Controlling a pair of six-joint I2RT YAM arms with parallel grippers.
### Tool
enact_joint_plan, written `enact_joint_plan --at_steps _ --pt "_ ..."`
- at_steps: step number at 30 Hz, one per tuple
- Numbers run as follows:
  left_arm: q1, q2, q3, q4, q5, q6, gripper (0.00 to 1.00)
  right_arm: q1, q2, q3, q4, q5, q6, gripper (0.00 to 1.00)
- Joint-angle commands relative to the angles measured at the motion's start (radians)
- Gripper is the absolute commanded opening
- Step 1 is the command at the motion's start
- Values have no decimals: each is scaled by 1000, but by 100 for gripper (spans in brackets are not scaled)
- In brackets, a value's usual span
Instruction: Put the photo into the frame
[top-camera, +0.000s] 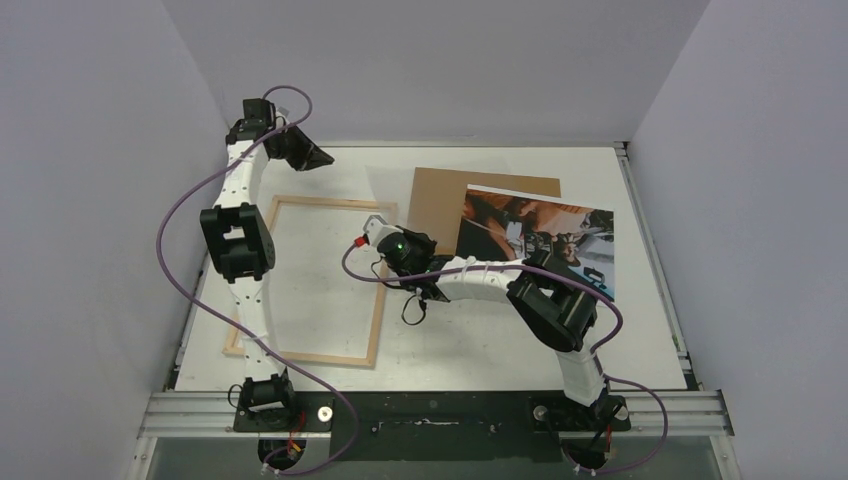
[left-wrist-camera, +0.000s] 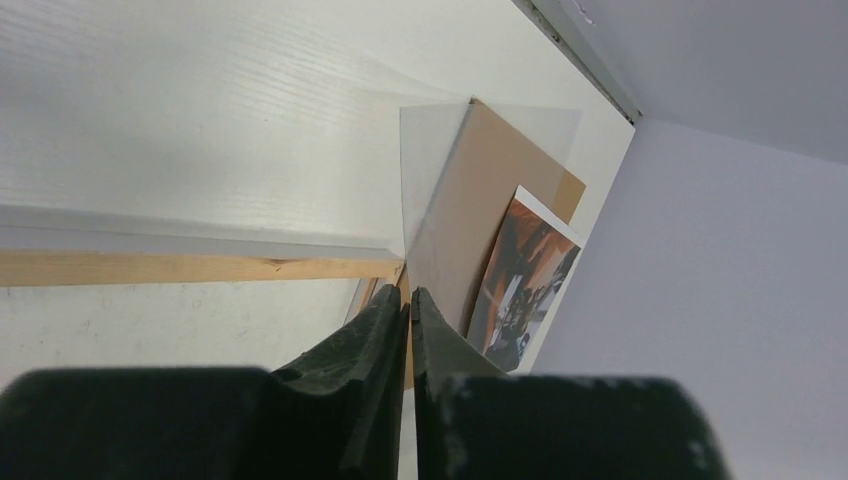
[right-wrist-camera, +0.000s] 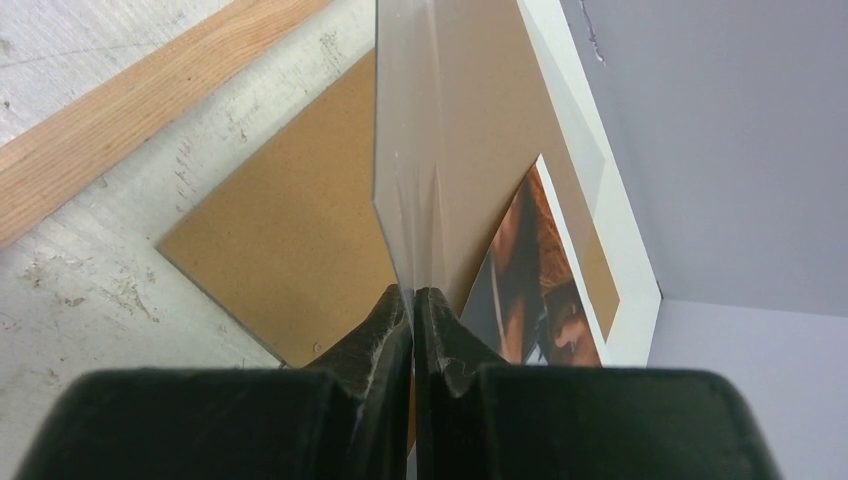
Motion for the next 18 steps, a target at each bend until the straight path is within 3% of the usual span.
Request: enact_joint_plan --at_steps 1,7,18 --pt "1 -90 3 -38 -15 59 0 -10 -37 55 24 28 9 0" --pt "1 -145 -60 -27 -30 112 0 -18 -58 100 23 16 13 0" --pt "1 -274 -309 93 -37 113 0 -60 -128 248 -39 -29 92 0"
